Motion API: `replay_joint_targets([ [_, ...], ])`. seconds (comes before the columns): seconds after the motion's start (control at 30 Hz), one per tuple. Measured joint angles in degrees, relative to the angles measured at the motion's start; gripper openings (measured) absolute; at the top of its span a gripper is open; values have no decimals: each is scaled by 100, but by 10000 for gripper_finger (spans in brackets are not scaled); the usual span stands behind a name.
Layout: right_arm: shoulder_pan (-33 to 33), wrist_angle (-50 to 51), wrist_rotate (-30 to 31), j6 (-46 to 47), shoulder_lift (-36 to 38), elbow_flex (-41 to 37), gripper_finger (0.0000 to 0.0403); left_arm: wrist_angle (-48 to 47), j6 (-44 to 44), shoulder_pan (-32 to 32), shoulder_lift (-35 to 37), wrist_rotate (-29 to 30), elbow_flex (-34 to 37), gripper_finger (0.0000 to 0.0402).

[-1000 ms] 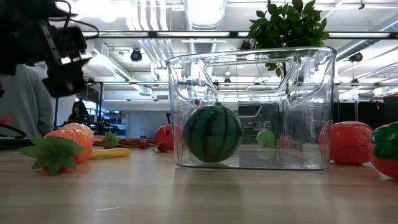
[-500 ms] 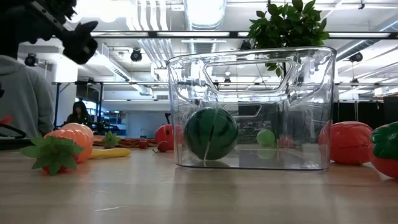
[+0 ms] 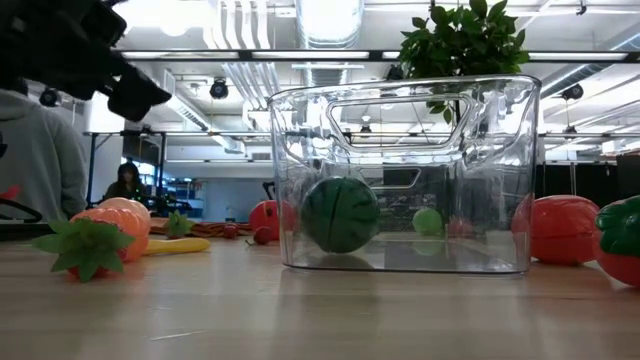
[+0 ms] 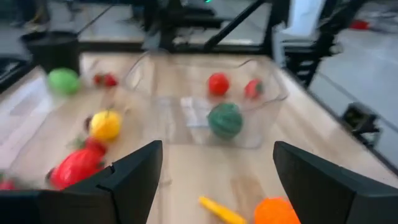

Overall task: Pick and placing Produce into tupperware
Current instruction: Put the blueberry into the transparent bin

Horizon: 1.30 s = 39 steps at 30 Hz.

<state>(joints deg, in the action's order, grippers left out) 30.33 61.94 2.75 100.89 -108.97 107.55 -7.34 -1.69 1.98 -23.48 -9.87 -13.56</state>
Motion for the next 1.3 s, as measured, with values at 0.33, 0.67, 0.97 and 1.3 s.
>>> replay_joint_targets([
  [0.33,530,50,-170,643,1,-337,363,-329,-3662,-11,-238,-271,-70,292],
  [0.67,693,47,-167,306,1,-376,363,1164,-5568,-15,-533,-1078,-487,292],
  [0.97,829,36,-162,-331,2,-376,363,-1273,-3851,-11,-1090,-833,-2408,292],
  [1.3,1217,89,-121,-636,2,-376,363,-5633,-2508,-242,-2571,767,-4722,293],
])
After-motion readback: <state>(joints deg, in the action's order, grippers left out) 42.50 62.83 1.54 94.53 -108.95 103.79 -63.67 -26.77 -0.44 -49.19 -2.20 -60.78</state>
